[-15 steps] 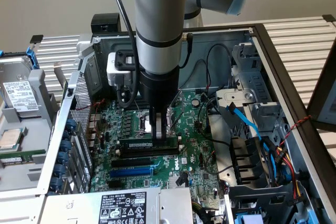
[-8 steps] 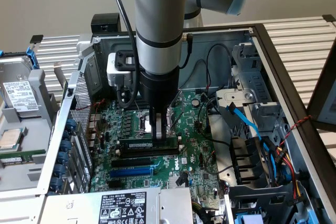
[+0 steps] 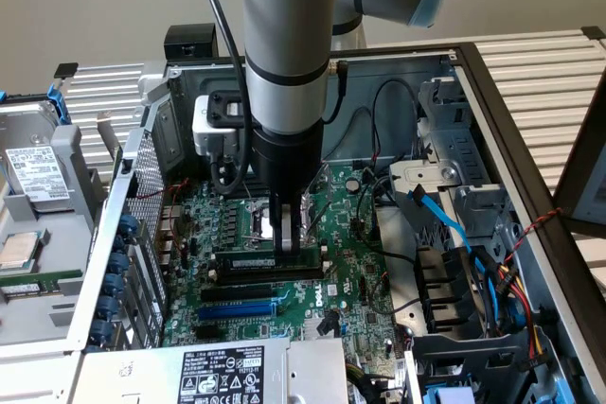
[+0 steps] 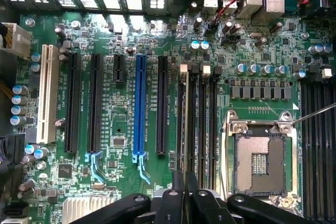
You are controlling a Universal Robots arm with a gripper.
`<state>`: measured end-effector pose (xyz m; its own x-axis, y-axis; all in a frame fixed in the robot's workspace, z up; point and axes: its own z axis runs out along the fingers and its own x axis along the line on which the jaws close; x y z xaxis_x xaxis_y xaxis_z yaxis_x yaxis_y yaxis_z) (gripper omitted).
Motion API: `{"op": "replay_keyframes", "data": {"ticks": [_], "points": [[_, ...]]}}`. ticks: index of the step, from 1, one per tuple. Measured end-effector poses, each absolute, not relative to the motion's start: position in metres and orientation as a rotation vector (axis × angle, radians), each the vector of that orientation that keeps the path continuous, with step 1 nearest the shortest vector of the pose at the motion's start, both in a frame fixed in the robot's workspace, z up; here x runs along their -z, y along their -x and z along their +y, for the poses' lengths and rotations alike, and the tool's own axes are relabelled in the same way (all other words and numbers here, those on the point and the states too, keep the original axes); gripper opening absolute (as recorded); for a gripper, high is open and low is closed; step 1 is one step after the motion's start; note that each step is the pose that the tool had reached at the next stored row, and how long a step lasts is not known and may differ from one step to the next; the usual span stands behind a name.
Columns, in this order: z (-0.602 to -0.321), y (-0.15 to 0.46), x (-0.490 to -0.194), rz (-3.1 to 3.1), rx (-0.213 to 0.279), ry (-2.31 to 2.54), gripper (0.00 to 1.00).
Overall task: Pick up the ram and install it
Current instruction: 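Insert the ram into the slot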
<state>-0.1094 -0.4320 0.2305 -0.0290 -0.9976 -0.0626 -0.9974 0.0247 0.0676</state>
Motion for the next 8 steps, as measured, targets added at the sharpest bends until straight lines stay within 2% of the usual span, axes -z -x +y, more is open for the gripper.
{"op": "replay_keyframes", "data": {"ticks": [8], "points": [[-0.4317, 0.1094, -0.2314, -2.245, 0.139, -2.187, 0.13]]}}
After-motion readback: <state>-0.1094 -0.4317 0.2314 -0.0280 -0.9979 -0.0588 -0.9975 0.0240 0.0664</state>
